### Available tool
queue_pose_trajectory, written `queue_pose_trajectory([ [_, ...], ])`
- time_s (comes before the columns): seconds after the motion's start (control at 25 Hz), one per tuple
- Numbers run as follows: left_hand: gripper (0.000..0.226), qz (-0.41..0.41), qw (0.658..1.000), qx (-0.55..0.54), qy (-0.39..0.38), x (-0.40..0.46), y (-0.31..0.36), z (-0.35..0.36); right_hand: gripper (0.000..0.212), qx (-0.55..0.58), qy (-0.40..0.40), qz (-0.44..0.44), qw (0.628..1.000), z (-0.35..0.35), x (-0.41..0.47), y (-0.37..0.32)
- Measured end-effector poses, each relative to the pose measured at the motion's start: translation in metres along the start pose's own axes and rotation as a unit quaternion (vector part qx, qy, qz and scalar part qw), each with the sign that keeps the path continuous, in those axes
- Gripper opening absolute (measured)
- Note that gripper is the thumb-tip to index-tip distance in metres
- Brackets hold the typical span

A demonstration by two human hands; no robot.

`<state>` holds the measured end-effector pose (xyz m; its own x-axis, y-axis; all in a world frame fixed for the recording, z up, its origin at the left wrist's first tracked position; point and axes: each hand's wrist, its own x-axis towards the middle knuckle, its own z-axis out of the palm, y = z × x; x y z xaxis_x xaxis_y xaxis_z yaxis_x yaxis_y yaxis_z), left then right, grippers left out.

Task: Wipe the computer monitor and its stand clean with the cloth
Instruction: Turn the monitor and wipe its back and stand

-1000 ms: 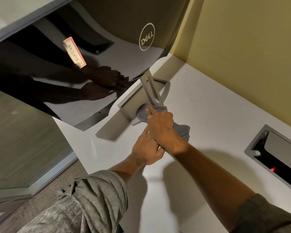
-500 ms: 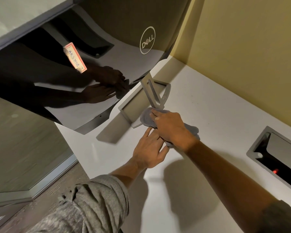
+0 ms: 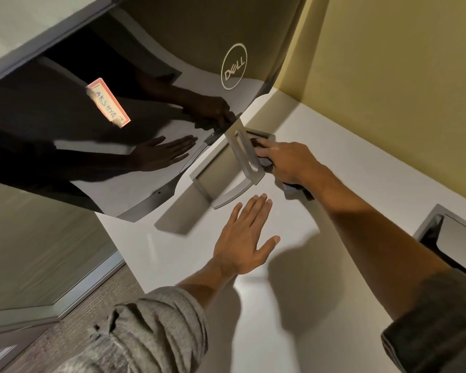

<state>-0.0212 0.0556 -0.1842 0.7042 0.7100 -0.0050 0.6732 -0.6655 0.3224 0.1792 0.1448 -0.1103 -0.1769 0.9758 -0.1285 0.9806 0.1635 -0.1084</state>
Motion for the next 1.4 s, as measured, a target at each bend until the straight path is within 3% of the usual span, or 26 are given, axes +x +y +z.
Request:
queue_pose_trajectory([
  [0.16,0.076,-0.004,1.0,0.002,-0.012,0.001,0.0,0.0,0.067,-0.004,-0.019,-0.007,1.0,0.019,-0.008,0.007],
  [0.32,0.074,-0.011,1.0,0.004,-0.013,0.001,0.0,0.0,0.073,-0.094,-0.009,-0.012,0.995,0.028,-0.027,0.017],
  [0.48,0.073,-0.011,1.0,0.004,-0.01,0.002,0.0,0.0,0.072,-0.066,0.075,0.087,0.991,0.019,-0.017,0.034],
  [0.56,0.073,-0.012,1.0,0.005,-0.008,0.002,0.0,0.0,0.073,-0.079,0.093,0.018,0.992,0.02,-0.007,0.027],
  [0.68,0.072,-0.014,1.0,0.001,-0.013,0.002,0.001,0.0,0.072,-0.084,0.013,-0.054,0.995,0.039,-0.005,0.014],
  [0.96,0.07,-0.015,1.0,-0.006,-0.004,0.001,0.001,-0.001,0.066,-0.045,0.056,0.099,0.992,0.04,0.013,0.025],
  [1.08,0.07,-0.013,1.0,0.003,-0.006,0.002,0.0,-0.001,0.048,-0.002,0.064,0.163,0.985,0.026,0.027,0.032],
  [1.24,0.07,-0.014,1.0,0.009,-0.013,0.002,0.001,-0.001,0.045,-0.01,0.104,0.067,0.992,0.026,0.045,0.022],
  [1.4,0.07,-0.012,1.0,0.006,-0.018,0.002,0.0,-0.001,0.055,0.001,0.07,0.12,0.99,0.041,0.029,0.024],
])
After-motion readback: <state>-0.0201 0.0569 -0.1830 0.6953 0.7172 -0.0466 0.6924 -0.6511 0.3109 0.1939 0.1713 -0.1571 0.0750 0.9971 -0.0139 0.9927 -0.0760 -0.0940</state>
